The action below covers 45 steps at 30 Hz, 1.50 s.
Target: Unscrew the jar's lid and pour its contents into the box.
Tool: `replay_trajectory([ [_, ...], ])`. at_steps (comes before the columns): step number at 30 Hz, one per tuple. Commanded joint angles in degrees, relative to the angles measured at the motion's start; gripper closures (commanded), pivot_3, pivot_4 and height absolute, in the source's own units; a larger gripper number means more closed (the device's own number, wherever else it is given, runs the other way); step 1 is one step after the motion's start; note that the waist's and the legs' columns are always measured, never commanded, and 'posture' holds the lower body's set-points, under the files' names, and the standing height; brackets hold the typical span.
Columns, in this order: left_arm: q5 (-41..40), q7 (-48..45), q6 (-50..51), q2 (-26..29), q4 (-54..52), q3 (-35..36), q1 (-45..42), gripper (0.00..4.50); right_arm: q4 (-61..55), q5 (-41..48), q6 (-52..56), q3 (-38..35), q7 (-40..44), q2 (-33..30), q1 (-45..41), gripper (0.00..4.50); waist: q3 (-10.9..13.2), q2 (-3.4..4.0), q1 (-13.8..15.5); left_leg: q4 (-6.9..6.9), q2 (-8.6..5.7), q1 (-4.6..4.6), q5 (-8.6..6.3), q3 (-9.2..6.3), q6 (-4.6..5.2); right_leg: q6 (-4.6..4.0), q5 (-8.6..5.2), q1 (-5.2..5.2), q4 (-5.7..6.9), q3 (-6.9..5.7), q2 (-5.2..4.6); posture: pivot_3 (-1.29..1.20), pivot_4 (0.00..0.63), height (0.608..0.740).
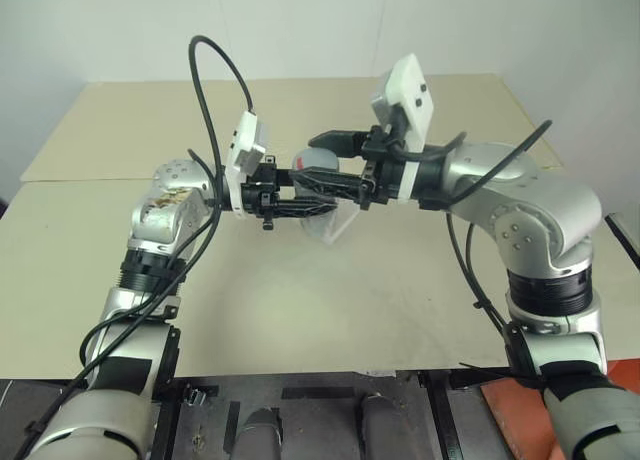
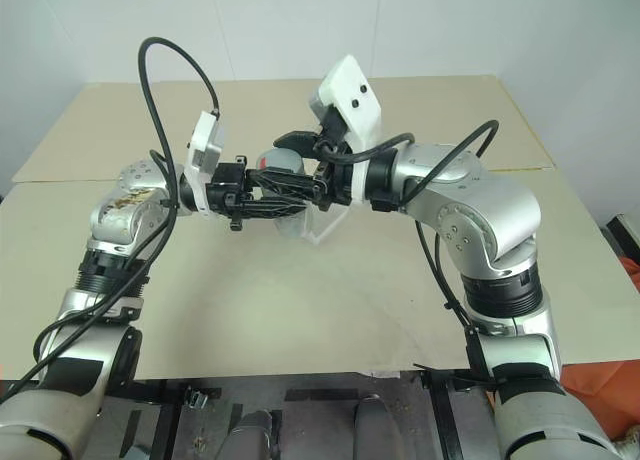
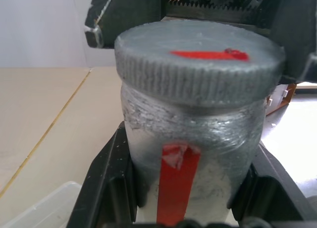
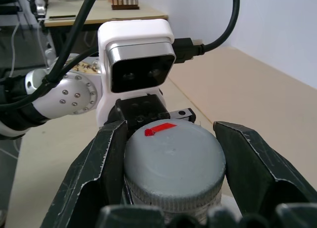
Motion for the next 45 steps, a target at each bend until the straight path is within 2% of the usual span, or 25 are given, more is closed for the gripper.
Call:
replay_trajectory([
  [1, -1.9, -3.3, -2.0, 0.8, -3.3, 1.6, -1.4, 2.59, 3.6, 1.0, -4.4, -0.3, 8.8, -0.7, -0.8, 1.78, 0.0, 0.00, 0.0, 0.00, 0.00, 0.00, 0.00, 0.00, 0.00, 0.00, 0.00, 0.00, -0.01, 0.00, 0.00, 0.00, 0.150, 0.740],
  [5, -5.4, -10.0, 0.5, 2.5, -6.8, 1.9, -0.8, 2.59, 11.4, -0.7, -12.3, 2.9, 25.8, -2.3, -2.2, 1.78, 0.0, 0.02, -0.3, 0.00, 0.00, -0.01, 0.00, 0.01, 0.00, 0.00, 0.00, 0.00, -0.03, 0.00, 0.00, 0.00, 0.150, 0.740],
  [9, -10.9, -11.6, 1.3, 6.9, -12.3, -1.6, 1.2, 2.59, 22.0, -3.1, -21.5, 6.4, 43.9, -2.2, -6.4, 1.78, 0.0, 0.03, -1.2, 0.00, 0.00, 0.04, 0.00, 0.01, 0.00, 0.01, 0.00, 0.03, -0.04, 0.00, 0.00, 0.00, 0.150, 0.740],
  [12, -11.0, -11.6, 1.5, 7.1, -13.5, -1.3, 2.0, 2.59, 27.2, -5.4, -25.8, 7.5, 48.0, -0.8, -8.4, 1.78, 0.0, 0.03, -1.5, 0.00, 0.01, 0.08, 0.00, -0.01, 0.00, 0.01, 0.00, 0.05, 0.00, 0.00, 0.01, 0.00, 0.150, 0.740],
  [15, -8.9, -9.9, 0.6, 6.3, -12.6, -0.5, 2.7, 2.59, 29.6, -8.1, -28.7, 7.5, 46.6, 0.5, -8.9, 1.78, 0.0, 0.03, -1.5, 0.00, 0.01, 0.08, 0.01, -0.02, -0.02, 0.00, 0.00, 0.03, 0.00, 0.00, 0.02, 0.00, 0.150, 0.740],
  [17, -8.3, -8.1, 0.6, 6.1, -12.2, 0.3, 3.5, 2.59, 28.1, -8.7, -28.0, 6.1, 42.6, 0.5, -7.5, 1.05, 0.0, 0.04, -1.5, 0.00, 0.01, 0.06, 0.03, -0.03, -0.05, 0.00, 0.00, 0.01, 0.09, 0.00, 0.02, 0.00, 0.150, 0.740],
  [21, -6.1, -4.5, -0.2, 5.5, -10.3, 1.5, 4.0, 2.59, 23.0, -8.4, -25.9, 2.3, 37.0, -0.9, -4.2, 0.06, 0.0, 0.04, -1.2, 0.01, 0.00, 0.02, 0.15, -0.06, -0.27, 0.00, 0.00, 0.00, 0.20, -0.02, 0.01, 0.00, 0.150, 0.740],
  [26, -4.2, -1.3, -1.0, 5.0, -6.4, 3.0, 4.1, 2.59, 11.0, -6.9, -18.5, -3.0, 26.6, -5.3, 0.8, 0.06, 0.0, 0.05, -1.2, 0.02, -0.01, -0.06, 0.14, -0.07, -0.26, 0.00, 0.00, -0.06, 0.21, -0.03, 0.01, 0.00, 0.150, 0.740],
  [31, -2.1, 1.0, -2.3, 3.8, -2.1, 3.1, 3.1, 2.59, -0.6, -2.4, -8.8, -7.5, 16.1, -5.8, 3.0, 0.06, 0.0, 0.05, -1.4, 0.01, 0.00, 0.05, 0.05, -0.06, -0.10, -0.02, -0.02, -0.05, 0.34, 0.00, 0.03, 0.00, 0.150, 0.740],
  [33, -0.8, 1.4, -3.0, 3.0, -0.5, 2.4, 2.3, 2.59, -4.3, -2.8, -5.0, -6.4, 10.7, -4.9, 3.2, 0.06, 0.0, 0.05, -1.4, 0.01, 0.00, 0.05, 0.04, -0.07, -0.08, -0.02, -0.02, -0.04, 0.37, 0.00, 0.03, 0.00, 0.150, 0.740],
  [39, 0.6, 2.4, -4.1, 0.5, 0.8, 1.9, 0.7, 2.59, -4.3, -6.4, 0.0, -0.8, 1.9, -1.5, -0.5, 0.06, 0.0, 0.05, -1.4, 0.02, -0.01, 0.01, 0.04, -0.07, -0.07, -0.02, -0.02, -0.05, 0.34, -0.01, 0.02, 0.00, 0.150, 0.740],
  [45, 0.3, 2.3, -3.6, -0.3, -0.5, 2.0, 1.6, 2.59, 0.3, -11.8, -2.1, 2.7, -3.3, 3.5, -2.2, 0.06, 0.0, 0.05, -1.4, 0.01, -0.01, 0.01, 0.04, -0.07, -0.08, -0.02, -0.02, -0.07, 0.36, 0.00, 0.02, 0.00, 0.150, 0.740],
])
